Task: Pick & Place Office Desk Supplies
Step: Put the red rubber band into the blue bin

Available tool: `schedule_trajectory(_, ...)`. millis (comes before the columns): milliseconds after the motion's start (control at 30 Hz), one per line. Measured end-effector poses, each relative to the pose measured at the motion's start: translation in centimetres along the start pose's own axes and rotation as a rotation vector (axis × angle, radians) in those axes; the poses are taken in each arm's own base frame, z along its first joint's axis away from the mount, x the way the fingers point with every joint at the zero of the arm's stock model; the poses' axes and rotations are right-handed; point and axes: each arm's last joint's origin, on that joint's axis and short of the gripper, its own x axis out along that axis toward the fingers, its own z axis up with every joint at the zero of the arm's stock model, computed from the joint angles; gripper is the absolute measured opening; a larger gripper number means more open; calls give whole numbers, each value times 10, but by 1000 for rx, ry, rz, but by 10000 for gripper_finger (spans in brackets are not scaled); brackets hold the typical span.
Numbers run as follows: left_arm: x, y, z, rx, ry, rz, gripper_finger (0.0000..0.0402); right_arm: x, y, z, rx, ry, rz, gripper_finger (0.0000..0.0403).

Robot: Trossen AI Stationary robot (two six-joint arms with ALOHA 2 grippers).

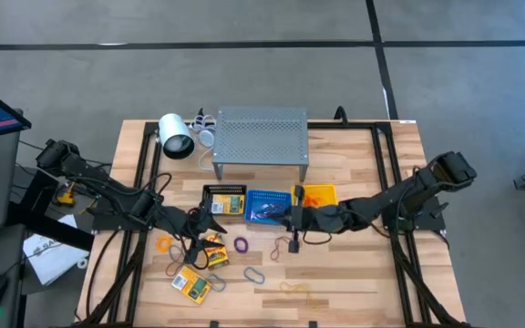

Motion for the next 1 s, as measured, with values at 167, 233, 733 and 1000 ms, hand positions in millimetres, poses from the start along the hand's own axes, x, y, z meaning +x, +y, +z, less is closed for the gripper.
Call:
schedule_trajectory(167, 0, 0, 0, 0, -1, 4, 181, 3, -18, 0, -4, 38, -53, 0)
schedule_trajectory(233, 0, 0, 0, 0, -1, 4, 181, 6, -25, -1, 2, 50, -75, 0)
schedule_trajectory(733, 1, 1, -6, 4, 0, 2, 181, 21, -41, -24, 82, 179, -116, 0)
schedule_trajectory(1000, 7, 6, -30, -50, -30, -14, 181, 36, -32, -47, 116, 234, -97, 0)
